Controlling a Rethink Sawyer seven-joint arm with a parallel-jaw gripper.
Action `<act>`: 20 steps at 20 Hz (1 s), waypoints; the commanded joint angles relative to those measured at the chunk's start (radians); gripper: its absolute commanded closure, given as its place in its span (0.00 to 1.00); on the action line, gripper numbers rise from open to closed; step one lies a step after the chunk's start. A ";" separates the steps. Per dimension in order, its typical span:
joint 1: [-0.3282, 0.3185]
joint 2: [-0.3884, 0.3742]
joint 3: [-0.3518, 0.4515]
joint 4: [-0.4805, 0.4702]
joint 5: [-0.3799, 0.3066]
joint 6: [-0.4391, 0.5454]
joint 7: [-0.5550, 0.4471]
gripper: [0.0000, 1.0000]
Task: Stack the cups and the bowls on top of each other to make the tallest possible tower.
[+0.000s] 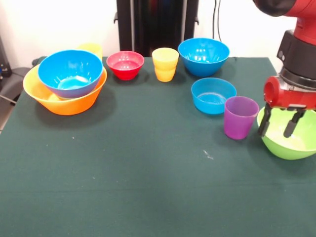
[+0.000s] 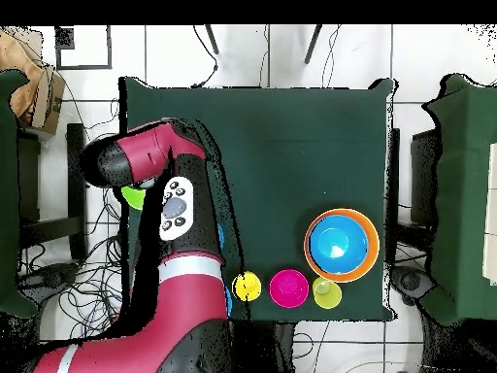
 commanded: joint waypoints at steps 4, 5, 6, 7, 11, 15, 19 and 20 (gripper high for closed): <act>0.033 0.088 -0.014 0.026 -0.101 -0.026 -0.005 0.00; 0.036 0.093 -0.019 0.020 -0.100 -0.025 -0.002 0.00; 0.039 0.098 -0.024 0.014 -0.098 -0.025 0.000 0.00; 0.042 0.101 -0.028 0.011 -0.096 -0.025 0.002 0.00; 0.056 0.114 -0.049 -0.004 -0.091 -0.022 0.011 0.00; 0.069 0.128 -0.063 -0.023 -0.077 -0.011 0.013 0.00; 0.080 0.137 -0.073 -0.034 -0.063 -0.002 0.016 0.00; 0.082 0.139 -0.074 -0.036 -0.060 -0.002 0.016 0.00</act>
